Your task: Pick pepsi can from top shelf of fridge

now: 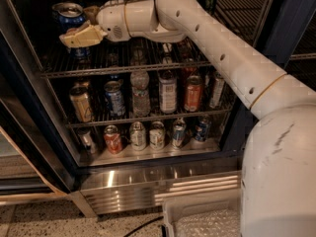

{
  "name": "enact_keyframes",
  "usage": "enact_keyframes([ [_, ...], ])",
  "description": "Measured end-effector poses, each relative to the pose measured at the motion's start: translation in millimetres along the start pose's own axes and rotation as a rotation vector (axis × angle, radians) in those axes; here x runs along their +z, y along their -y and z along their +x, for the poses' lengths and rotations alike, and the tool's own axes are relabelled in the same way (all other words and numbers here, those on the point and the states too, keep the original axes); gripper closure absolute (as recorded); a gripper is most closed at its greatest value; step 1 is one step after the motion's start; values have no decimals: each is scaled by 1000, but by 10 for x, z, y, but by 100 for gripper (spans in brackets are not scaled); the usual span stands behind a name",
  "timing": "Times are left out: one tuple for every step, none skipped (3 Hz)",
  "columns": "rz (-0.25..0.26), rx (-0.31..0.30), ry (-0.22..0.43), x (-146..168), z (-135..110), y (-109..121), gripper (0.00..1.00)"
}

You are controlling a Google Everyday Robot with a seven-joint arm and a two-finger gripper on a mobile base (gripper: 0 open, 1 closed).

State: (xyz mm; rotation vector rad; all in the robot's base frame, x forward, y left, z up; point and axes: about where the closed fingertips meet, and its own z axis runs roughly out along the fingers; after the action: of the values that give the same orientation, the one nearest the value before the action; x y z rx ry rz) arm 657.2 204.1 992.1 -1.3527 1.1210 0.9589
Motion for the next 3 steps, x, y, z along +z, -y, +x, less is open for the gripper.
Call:
enact_keyframes([
  [-7, 0, -1, 26, -5, -10, 100],
  [7, -5, 6, -64, -48, -67, 100],
  [51, -23, 9, -275, -143, -139, 100],
])
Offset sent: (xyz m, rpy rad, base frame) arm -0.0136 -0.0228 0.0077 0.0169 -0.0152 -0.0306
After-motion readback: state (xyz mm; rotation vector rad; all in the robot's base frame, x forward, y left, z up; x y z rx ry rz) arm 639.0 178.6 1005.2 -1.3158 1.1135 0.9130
